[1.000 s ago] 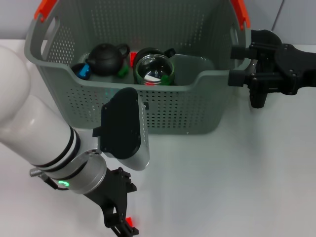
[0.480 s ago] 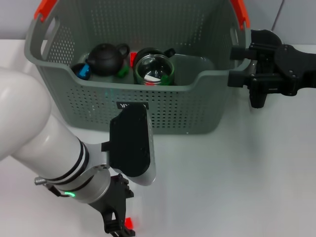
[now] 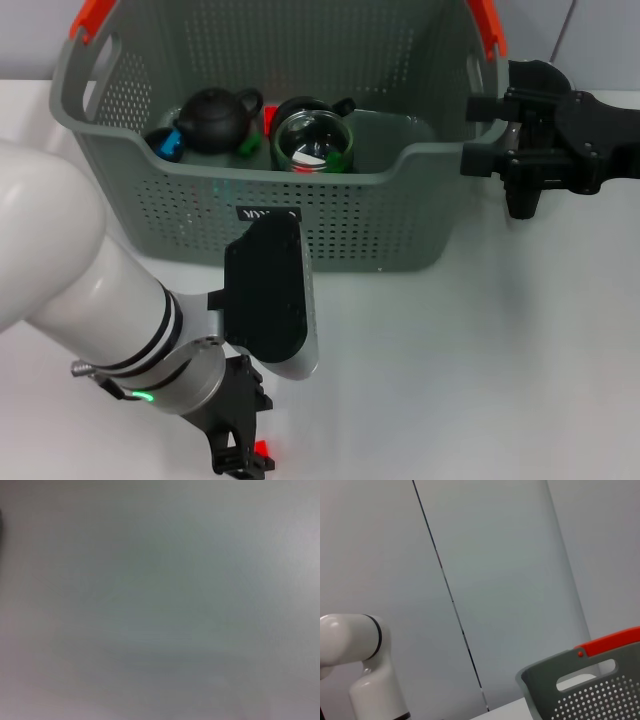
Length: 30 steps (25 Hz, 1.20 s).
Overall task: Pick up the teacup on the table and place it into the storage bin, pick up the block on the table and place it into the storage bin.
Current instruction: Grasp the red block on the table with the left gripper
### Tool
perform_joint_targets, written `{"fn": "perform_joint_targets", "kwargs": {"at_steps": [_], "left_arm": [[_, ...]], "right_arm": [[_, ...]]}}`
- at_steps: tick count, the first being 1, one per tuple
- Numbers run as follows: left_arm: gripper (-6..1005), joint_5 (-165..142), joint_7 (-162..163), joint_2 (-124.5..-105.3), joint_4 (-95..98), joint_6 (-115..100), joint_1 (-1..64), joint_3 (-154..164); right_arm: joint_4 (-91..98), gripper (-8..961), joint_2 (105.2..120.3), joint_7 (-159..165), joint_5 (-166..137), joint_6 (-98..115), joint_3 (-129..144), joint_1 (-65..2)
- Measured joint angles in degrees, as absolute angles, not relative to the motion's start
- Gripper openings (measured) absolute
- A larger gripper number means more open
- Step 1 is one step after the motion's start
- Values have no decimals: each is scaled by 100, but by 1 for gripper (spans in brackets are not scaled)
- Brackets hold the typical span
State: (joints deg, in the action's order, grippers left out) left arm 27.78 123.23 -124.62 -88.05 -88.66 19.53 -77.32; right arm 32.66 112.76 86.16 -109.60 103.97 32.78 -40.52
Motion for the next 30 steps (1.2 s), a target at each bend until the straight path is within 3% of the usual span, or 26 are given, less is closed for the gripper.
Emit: {"fn": "perform_joint_targets", "kwargs": {"at_steps": [10, 24, 30], "left_arm": [[605, 2777, 12339, -12454, -8750, -8862, 1974, -7708], [555, 2662, 12346, -12454, -8674, -8746, 1963, -7640], [447, 2644, 12364, -12454, -8714, -8763, 1959, -7598]], "right_arm": [[3268, 941, 11279, 8609, -10960, 10388, 3271, -4043], [3270, 940, 11297, 8587, -10960, 10388, 3269, -4033], [3270, 941, 11294, 8572, -10960, 10389, 3249, -4006]]}}
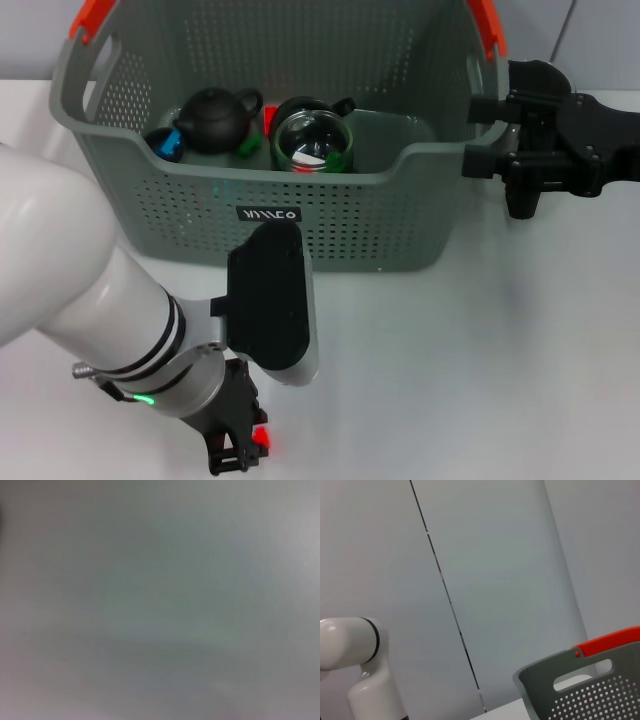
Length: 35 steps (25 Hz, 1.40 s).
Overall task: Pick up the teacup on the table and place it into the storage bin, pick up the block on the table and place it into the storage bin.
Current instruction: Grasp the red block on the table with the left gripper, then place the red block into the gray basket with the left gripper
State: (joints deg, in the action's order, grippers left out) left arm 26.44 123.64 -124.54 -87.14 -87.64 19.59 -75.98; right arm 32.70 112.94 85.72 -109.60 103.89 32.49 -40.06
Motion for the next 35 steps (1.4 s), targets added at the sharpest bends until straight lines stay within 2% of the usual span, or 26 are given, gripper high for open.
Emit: {"fn": "perform_joint_targets", "kwargs": {"at_steps": [10, 16, 21, 25, 27, 29, 32, 35], "left_arm": [[255, 2621, 12442, -12446, -8696, -8799, 2021, -7488], [190, 2636, 12444, -12447, -8995, -8977, 2021, -7696], [207, 2777, 12408, -12445, -9432, -9165, 2241, -8910], [221, 3587, 12287, -12412, -9296, -9313, 2946, -11069], [228, 4200, 12147, -12338, -8906, -9371, 3482, -12469], [234, 4576, 12095, -12144, -8335, -9358, 3955, -13405], [245, 4881, 12057, -11861, -7591, -9285, 4332, -13868], [255, 5135, 11989, -11741, -7180, -9318, 4501, -13859]], "right_arm": [[3270, 940, 11294, 8558, -10960, 10389, 3202, -3990], [3269, 940, 11294, 8559, -10960, 10398, 3184, -3990], [3269, 940, 11294, 8557, -10961, 10435, 3154, -3990], [3270, 941, 11294, 8545, -10960, 10459, 3154, -3991], [3270, 941, 11294, 8525, -10960, 10462, 3175, -3991], [3276, 941, 11292, 8520, -10960, 10477, 3190, -3990], [3305, 940, 11261, 8544, -10964, 10551, 3192, -3985], [3309, 940, 11212, 8571, -10966, 10603, 3168, -3962]]}}
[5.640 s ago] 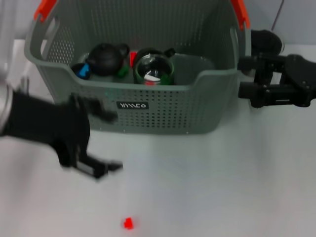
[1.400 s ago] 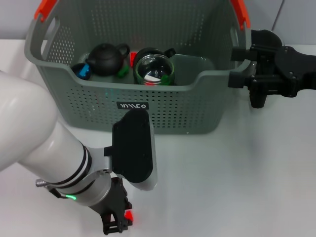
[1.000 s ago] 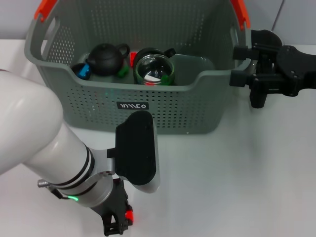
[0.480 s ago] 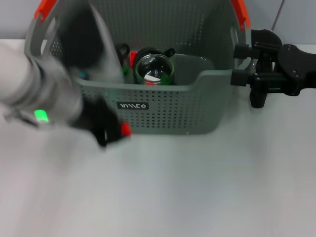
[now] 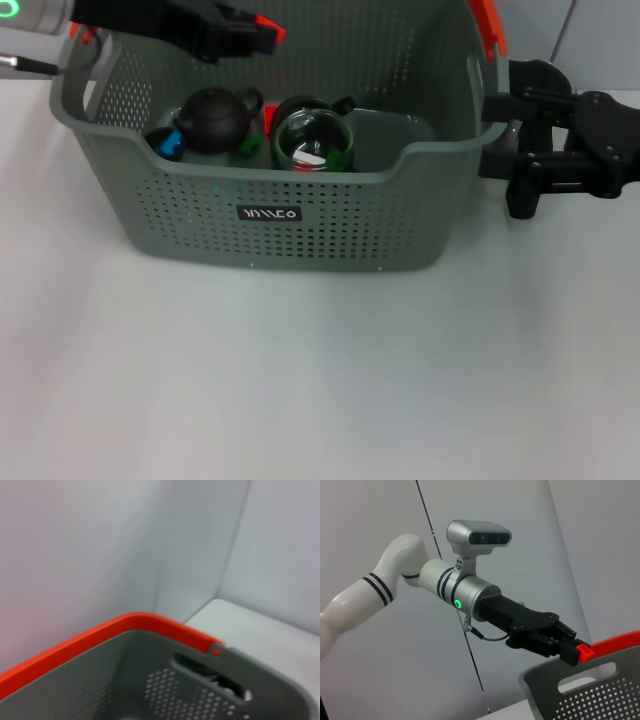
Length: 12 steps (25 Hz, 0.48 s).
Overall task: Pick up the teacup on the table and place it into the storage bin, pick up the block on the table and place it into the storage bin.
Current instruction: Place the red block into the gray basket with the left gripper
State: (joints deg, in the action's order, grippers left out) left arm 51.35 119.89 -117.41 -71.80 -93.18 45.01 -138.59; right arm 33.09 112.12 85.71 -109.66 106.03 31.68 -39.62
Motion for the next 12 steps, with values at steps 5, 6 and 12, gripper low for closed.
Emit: {"fn": "perform_joint_targets", "kwargs": {"at_steps": [5, 6, 12], "left_arm": [[272, 5265, 11959, -11764, -7136, -9337, 4591, -13603], [275, 5256, 11972, -11762, -7120, -9322, 4616, -13568], [296, 5068, 11996, -11706, -7027, -9094, 4649, -13544]], "right_arm": [[3319, 940, 11127, 8611, -10962, 10681, 3122, -3937], [3319, 940, 11121, 8616, -10961, 10683, 3117, -3933], [3328, 941, 11118, 8619, -10959, 10687, 3124, -3935]]}}
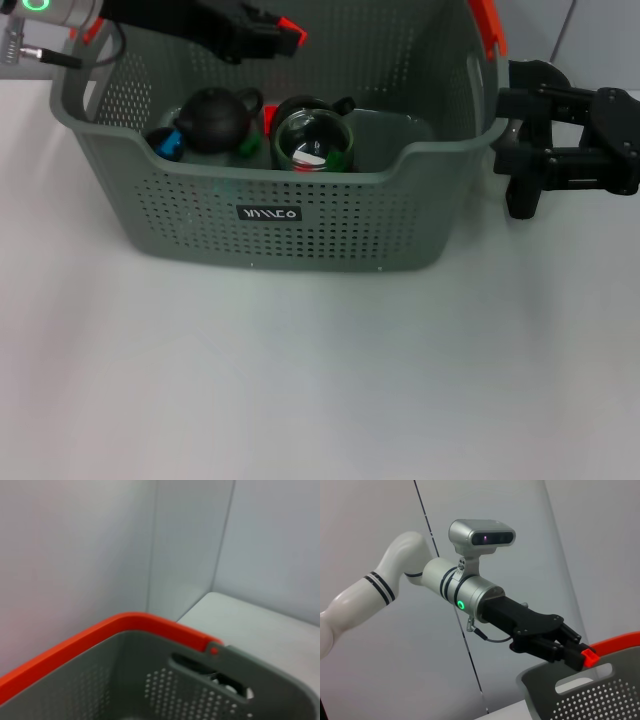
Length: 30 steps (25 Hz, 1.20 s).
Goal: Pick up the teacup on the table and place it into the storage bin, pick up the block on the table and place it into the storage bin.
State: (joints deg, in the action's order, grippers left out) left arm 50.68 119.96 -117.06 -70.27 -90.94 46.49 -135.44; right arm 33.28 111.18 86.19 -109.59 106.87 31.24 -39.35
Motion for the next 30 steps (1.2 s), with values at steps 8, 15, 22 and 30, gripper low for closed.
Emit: {"fn": "perform_joint_targets", "kwargs": {"at_steps": [8, 15, 22, 30], "left_arm": [[323, 4715, 12257, -11700, -6908, -8688, 4573, -13588], [400, 4717, 12402, -11679, -6966, -8436, 4423, -13632], [548, 5785, 12317, -11679, -7676, -8722, 4022, -14357], [847, 8417, 11039, -11419, -6702, -10376, 3304, -15172]], "right_arm": [[3331, 941, 11118, 8596, -10959, 10747, 3144, -3912], [3331, 940, 11118, 8602, -10960, 10779, 3134, -3909], [3425, 941, 11112, 8563, -10875, 11045, 3131, -3999], [3713, 941, 11152, 8505, -10771, 11349, 3322, -4152]]}}
